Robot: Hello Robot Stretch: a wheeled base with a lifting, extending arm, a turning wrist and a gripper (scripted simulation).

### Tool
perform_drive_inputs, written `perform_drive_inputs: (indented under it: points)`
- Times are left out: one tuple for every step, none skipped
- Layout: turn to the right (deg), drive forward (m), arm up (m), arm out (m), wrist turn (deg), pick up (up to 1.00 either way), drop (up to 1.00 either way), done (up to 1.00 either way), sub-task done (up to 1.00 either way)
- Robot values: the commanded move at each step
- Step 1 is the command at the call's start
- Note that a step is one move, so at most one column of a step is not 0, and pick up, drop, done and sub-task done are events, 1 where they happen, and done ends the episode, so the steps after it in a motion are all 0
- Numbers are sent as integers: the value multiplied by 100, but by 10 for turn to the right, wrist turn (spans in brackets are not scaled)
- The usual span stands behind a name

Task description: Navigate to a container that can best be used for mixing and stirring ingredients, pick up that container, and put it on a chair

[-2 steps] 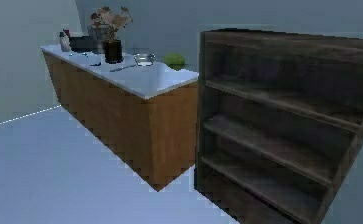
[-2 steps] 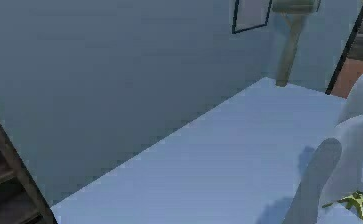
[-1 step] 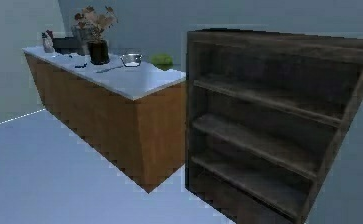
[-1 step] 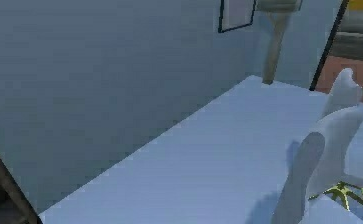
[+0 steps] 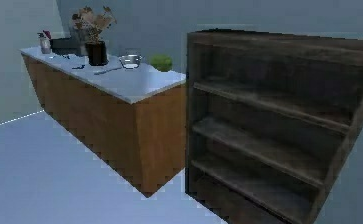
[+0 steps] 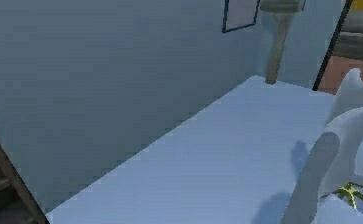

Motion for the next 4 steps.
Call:
perform_drive_inputs:
  points:
    - [-330,0,0,0,0,0,0,0,0]
    - [0,100,0,0,0,0,0,0,0]
    - [-90,0,0,0,0,0,0,0,0]
    - [0,15,0,0,0,0,0,0,0]
